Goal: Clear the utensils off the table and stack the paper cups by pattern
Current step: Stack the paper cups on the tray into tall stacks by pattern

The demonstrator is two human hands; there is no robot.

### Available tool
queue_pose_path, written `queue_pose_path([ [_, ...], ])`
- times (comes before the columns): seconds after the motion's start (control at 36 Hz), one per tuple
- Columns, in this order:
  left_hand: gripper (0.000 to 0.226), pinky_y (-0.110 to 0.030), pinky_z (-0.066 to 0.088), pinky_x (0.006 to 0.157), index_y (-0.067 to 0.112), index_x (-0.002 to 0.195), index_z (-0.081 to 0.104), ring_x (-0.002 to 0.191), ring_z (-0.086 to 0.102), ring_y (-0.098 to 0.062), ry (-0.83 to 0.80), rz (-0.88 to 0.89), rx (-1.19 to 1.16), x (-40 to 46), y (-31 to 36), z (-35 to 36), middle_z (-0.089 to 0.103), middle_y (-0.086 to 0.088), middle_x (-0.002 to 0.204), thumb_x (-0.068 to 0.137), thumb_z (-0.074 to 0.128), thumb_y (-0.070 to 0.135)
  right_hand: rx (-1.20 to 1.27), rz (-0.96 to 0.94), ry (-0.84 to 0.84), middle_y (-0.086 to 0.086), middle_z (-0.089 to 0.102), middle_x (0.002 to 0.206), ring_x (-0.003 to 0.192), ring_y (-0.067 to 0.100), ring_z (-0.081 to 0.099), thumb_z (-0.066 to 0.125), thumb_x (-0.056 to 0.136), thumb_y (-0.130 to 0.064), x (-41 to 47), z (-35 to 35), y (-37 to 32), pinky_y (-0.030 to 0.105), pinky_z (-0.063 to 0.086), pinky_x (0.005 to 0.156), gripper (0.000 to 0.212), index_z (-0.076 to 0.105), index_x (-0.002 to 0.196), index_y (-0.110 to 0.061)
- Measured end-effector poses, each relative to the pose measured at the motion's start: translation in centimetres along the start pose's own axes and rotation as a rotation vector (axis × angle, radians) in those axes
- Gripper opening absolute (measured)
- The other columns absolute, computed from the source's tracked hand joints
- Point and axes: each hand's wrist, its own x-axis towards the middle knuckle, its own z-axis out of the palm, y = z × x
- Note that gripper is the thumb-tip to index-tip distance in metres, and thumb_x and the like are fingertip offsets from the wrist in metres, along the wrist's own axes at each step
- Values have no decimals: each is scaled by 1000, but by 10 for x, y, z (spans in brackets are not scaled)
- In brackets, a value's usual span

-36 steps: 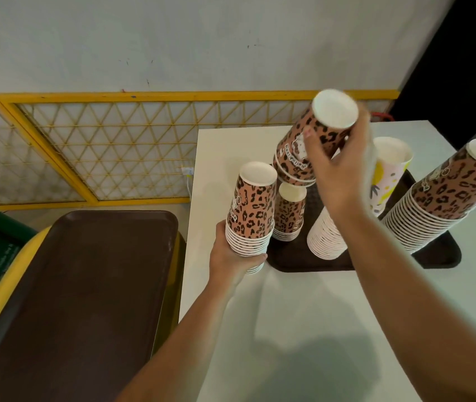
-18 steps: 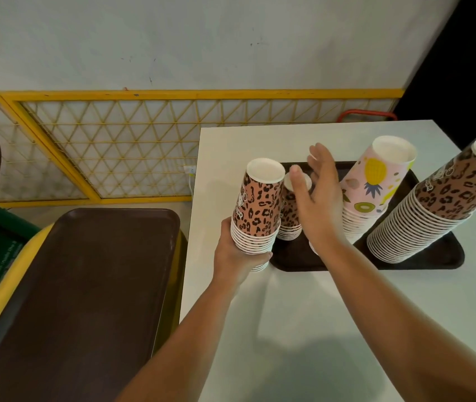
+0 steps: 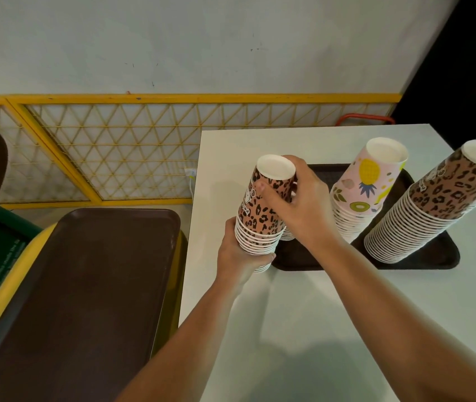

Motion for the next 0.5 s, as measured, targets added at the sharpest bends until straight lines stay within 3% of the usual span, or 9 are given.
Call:
queue_pose_path([
  [0.11, 82, -32, 53, 84, 31, 117, 45, 100, 61, -10, -5, 5, -1, -1, 0, 0, 63, 17, 104, 51, 88, 7, 34, 7, 53, -9, 57, 104, 97, 2, 52, 68, 82, -34, 1, -5, -2, 0, 38, 74, 48, 51, 122, -14],
  [0.25, 81, -23, 50, 78, 31, 116, 44, 93, 58, 0, -9, -8, 8, -1, 1, 0, 60, 19, 100, 55, 87, 0, 85, -3, 134, -10, 59, 104, 95, 0, 55, 66, 83, -36, 7, -18, -12, 0, 42, 73, 48, 50, 123, -14],
  [0.36, 82, -22, 49, 76, 32, 116, 42, 92, 57, -1, -10, -24, 21, -1, 0, -1, 58, 21, 99, 55, 87, 1, 163, 4, 243, -19, 59, 98, 93, -4, 59, 62, 80, -46, 17, -32, -21, 17, 50, 80, 46, 51, 117, -21],
  [0.5, 83, -22, 47, 77, 33, 115, 41, 95, 57, -6, -5, -36, 15, 1, -1, -2, 57, 21, 101, 54, 87, 1, 221, -29, 387, -13, 61, 100, 98, 2, 60, 56, 77, -52, 28, -47, -27, 25, 52, 85, 50, 50, 113, -19],
])
